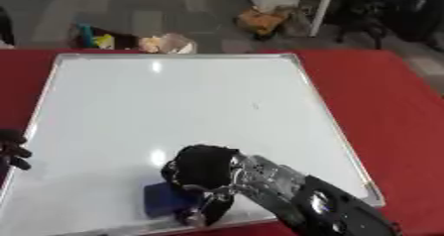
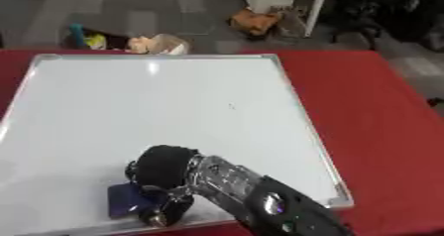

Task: Wipe the whiteboard clean with a brush.

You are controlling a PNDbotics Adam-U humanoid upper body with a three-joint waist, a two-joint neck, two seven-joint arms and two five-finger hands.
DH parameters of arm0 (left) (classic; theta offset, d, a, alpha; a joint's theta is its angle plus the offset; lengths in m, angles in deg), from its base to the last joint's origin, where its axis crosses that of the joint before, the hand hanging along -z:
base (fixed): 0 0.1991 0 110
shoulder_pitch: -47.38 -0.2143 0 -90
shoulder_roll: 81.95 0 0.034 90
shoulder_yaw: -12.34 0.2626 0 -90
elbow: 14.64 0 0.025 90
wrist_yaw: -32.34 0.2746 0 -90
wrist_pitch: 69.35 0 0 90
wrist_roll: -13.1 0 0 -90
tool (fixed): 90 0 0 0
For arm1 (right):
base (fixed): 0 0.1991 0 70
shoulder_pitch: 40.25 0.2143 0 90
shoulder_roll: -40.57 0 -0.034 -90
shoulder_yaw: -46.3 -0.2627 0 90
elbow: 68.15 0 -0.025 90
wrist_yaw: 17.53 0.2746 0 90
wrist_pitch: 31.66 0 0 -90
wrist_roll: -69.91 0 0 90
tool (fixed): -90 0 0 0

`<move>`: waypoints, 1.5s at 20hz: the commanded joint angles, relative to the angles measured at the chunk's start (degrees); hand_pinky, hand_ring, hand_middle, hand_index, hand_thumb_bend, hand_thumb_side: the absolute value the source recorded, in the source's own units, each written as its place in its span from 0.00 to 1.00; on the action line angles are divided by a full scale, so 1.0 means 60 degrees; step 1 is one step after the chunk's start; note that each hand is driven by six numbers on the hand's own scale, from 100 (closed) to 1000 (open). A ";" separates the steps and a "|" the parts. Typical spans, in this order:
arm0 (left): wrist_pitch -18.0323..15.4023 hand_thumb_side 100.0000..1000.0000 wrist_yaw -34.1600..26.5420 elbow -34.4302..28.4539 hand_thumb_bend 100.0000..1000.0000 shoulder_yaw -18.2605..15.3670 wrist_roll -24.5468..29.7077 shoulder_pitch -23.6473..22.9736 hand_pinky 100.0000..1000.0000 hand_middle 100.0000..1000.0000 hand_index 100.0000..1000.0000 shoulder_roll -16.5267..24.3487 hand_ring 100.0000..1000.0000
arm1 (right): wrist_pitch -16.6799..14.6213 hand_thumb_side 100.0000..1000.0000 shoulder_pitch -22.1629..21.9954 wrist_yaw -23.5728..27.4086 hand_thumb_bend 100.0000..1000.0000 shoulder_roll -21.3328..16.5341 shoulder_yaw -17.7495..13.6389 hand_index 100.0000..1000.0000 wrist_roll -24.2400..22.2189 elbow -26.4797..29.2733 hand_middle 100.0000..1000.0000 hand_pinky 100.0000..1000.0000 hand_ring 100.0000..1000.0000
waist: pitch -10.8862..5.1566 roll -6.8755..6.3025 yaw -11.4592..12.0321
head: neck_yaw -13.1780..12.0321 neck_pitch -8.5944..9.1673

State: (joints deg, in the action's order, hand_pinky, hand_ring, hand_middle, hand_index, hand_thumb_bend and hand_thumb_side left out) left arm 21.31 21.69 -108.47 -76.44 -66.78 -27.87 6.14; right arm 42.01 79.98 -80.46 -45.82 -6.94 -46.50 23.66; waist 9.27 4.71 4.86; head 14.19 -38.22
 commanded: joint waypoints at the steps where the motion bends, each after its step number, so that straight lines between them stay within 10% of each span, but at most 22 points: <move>1: 0.0016 0.91 0.0033 -0.0128 0.66 0.0004 -0.0016 0.0120 0.42 0.51 0.62 0.0079 0.49 | 0.0096 0.19 0.0089 0.0097 0.06 -0.0138 -0.0109 0.21 -0.0034 0.0330 0.48 0.63 0.51 | -0.0139 -0.0057 -0.0028 | -0.0016 -0.0010; 23: 0.0018 0.91 0.0014 -0.0114 0.66 -0.0032 -0.0061 0.0033 0.42 0.51 0.62 0.0095 0.49 | 0.0541 0.17 -0.0012 0.0748 0.10 -0.0965 -0.0526 0.21 -0.0615 0.1727 0.48 0.64 0.52 | -0.0256 -0.0056 -0.0180 | -0.0096 -0.0056; 30: 0.0007 0.91 0.0002 -0.0127 0.67 -0.0102 -0.0132 -0.0005 0.42 0.51 0.62 0.0152 0.49 | 0.1330 0.15 -0.0362 0.0315 0.20 -0.2157 -0.1845 0.22 0.0022 0.1280 0.49 0.65 0.53 | -0.0305 -0.0019 -0.0229 | -0.0300 0.0019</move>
State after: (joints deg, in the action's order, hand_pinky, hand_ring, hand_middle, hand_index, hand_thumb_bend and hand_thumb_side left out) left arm 21.41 21.72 -108.44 -76.57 -67.40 -28.51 6.16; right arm 48.93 77.29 -77.91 -56.39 -15.75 -47.17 31.09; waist 8.08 4.89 3.58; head 12.41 -38.26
